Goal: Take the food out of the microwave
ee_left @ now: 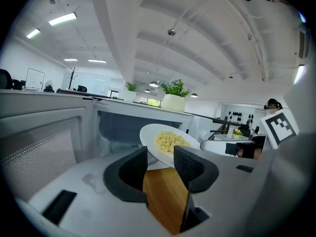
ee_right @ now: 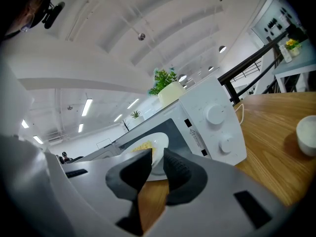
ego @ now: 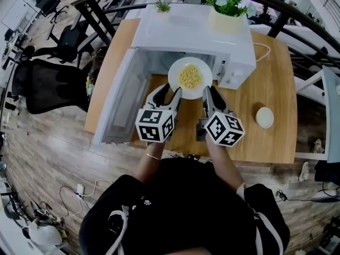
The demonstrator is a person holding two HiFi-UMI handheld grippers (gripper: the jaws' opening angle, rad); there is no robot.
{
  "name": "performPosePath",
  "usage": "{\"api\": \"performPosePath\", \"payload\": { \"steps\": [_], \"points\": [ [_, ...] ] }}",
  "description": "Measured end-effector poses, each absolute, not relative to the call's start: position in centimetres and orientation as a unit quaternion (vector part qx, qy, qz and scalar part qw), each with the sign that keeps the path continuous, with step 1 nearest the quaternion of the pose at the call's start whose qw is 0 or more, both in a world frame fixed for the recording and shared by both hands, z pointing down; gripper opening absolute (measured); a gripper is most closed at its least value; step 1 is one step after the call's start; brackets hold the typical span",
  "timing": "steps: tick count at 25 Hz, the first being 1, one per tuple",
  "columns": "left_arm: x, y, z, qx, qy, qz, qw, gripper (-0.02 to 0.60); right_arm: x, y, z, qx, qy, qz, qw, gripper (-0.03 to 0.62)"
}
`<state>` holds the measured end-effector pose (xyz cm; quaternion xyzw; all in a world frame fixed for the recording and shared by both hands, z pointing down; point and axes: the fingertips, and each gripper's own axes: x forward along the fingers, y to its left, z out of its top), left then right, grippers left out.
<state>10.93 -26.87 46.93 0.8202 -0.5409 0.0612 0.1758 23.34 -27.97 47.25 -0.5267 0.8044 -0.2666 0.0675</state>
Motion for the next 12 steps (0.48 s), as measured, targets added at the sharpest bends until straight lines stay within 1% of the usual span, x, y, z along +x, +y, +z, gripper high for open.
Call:
{"api": "performPosePath", "payload": {
  "steps": [12],
  "points": [
    [10.82, -26.47, 46.53, 0.82, -0.542, 0.059, 0.175, 0.163, 23.24, -27.63, 46.9, -0.526, 0.805, -0.266, 0.07, 0.057]
  ]
}}
